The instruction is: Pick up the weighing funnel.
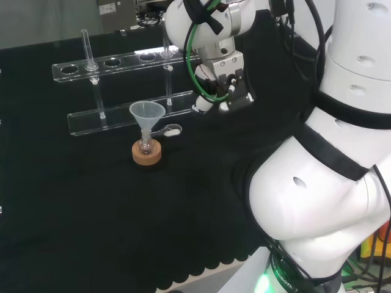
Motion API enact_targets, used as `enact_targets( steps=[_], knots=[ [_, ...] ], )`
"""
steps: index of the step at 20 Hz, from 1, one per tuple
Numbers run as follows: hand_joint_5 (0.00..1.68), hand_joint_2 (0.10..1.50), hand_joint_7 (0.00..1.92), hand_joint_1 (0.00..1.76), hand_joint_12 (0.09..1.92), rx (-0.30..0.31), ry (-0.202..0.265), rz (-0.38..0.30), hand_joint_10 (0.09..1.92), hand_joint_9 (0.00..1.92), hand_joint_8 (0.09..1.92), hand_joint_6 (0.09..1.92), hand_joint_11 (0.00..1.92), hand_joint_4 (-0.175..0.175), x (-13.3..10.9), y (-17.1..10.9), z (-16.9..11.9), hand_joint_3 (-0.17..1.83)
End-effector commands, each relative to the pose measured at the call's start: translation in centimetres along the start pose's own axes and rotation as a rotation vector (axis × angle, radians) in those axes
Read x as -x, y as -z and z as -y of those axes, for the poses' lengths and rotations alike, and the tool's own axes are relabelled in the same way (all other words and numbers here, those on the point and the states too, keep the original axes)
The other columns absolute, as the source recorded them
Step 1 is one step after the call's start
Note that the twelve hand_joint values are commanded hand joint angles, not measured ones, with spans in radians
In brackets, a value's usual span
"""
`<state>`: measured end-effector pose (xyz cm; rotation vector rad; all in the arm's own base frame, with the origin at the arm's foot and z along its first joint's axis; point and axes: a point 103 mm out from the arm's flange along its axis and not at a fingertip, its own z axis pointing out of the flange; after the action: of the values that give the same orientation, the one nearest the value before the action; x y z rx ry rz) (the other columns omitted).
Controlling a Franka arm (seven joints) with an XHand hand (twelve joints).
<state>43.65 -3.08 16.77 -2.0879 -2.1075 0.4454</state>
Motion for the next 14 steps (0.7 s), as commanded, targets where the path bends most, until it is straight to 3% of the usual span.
enact_targets(
  steps=[1,8,14],
  knots=[
    [0.6,0.66,0.57,0.84,1.36,-0.001,0.023,-0.053,0.5,0.82,0.69,0.4,0.45,-0.058,-0.1,-1.3,-1.2,0.67],
    [0.47,0.64,0.5,0.85,1.35,0.018,0.072,-0.039,0.48,0.78,0.67,0.43,0.45,-0.06,-1.7,-2.9,-2.2,0.67],
    [0.45,0.6,0.4,0.87,1.34,0.019,0.105,-0.028,0.51,0.7,0.7,0.4,0.42,-0.062,-3.0,-3.9,-3.4,0.71]
  ],
)
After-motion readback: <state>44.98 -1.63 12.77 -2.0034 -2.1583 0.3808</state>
